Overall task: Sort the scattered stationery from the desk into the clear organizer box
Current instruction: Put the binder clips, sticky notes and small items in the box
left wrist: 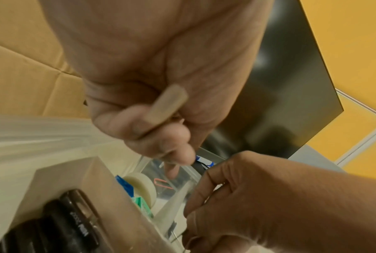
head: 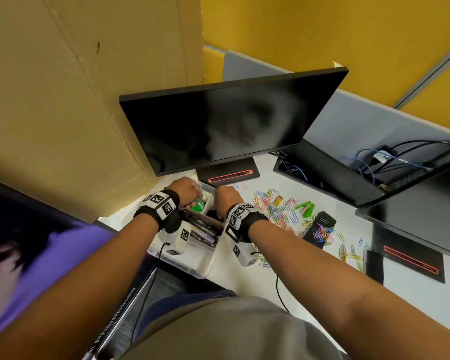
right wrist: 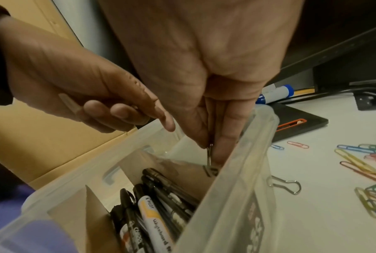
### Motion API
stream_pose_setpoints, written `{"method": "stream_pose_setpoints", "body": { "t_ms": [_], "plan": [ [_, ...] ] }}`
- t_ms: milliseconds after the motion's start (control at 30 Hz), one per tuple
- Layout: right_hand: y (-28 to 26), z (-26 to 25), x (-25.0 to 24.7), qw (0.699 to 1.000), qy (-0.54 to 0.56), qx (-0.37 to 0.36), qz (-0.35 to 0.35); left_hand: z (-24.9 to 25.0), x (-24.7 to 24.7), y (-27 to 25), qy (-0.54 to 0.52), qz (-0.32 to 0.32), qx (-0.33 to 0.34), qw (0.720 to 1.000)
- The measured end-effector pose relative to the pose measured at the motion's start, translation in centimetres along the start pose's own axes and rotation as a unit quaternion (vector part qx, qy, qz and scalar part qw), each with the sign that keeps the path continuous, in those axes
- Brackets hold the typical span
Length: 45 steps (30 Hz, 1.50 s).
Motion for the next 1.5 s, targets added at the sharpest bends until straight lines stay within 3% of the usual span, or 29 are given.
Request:
{"method": "stream_pose_setpoints", "body": {
  "t_ms": [100,367,567,800,1033,1267,1500],
  "plan": [
    [0.2,-0.6,0.6,1.0,0.005,0.018,-0.01,-0.3,0.0,0.5,0.004,0.017,0.002,1.0],
    [0.9,-1.1,2.8,0.994,-0.031,0.013,-0.106,0.2,-0.6,1.6,0.094,0.14,0.065,0.984],
    [1.4,-1.0,3.1,0.988,-0.047,-0.006,-0.144,0.5,0.5,2.7,0.155,0.114,0.086,0.978],
    [1.5,-0.8,3.3,0.985,-0.074,-0.037,-0.149,0.3,0.6,3.5,0.181,0.129,0.089,0.971],
    [2.6,0.1,-1.4,0.985,-0.03,-0.051,-0.163,1.5,0.9,3.9,0.173,0.149,0.082,0.97],
    [4.0,2.9,-5.6,0.99,0.123,-0.023,-0.062,2.6,1.8,4.6,0.175,0.135,0.059,0.974],
    [5.7,6.3,-2.8,0.997,0.051,-0.015,-0.047,2.8,1.4,4.9,0.171,0.109,0.044,0.978]
  ]
}}
Point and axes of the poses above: each hand's wrist, its own y-axis towards the middle knuckle, its own x-axis out of the palm, z = x × y, the point moved 5 cm from there along y, towards the middle knuckle, and after that the axes turned 2 degrees about -y, right-handed, at the moved point
